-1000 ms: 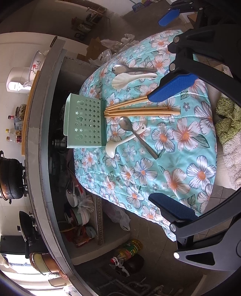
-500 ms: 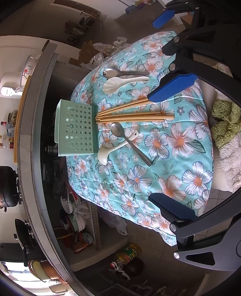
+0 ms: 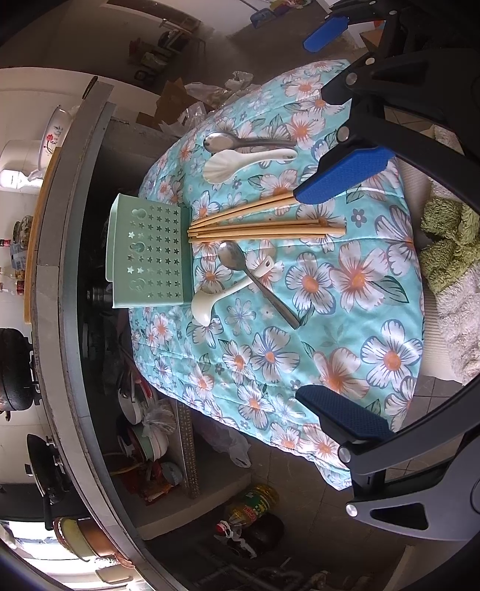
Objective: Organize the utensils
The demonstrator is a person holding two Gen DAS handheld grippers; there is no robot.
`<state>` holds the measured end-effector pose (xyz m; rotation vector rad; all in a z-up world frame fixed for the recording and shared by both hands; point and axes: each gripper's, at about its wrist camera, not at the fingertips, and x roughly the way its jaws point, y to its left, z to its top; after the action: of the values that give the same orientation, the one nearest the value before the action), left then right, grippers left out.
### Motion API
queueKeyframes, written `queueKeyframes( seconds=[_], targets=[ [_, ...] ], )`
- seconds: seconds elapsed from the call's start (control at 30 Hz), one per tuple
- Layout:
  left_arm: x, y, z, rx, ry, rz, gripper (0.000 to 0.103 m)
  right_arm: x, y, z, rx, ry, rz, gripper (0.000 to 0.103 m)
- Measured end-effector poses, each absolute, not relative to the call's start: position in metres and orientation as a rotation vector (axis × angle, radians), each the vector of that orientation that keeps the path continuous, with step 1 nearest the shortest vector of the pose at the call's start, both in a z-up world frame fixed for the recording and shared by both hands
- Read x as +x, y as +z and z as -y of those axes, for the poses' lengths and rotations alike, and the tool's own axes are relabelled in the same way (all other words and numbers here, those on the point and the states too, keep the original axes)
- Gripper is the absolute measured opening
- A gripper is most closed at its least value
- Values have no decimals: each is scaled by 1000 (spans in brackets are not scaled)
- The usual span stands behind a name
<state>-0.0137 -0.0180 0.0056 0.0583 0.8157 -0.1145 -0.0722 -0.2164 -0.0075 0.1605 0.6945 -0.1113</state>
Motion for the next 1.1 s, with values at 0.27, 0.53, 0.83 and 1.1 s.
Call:
queueKeyframes(
  seconds=[0.27,0.53,0.83,1.1],
  targets=[
    [-7,-3,12,49,-91,-854,95,-69,-11,219,184,-95,-701,97],
    [14,-7,10,26,-76,-881,95,-57,-18,223,244,-10,-728,97],
    [54,-25,5,15,-53,-937,95,-27,-35,230,301,62,-785,97],
    [97,-34,-13,-8,-82,-944,95,23,-35,212,219,146,-799,97]
  ],
)
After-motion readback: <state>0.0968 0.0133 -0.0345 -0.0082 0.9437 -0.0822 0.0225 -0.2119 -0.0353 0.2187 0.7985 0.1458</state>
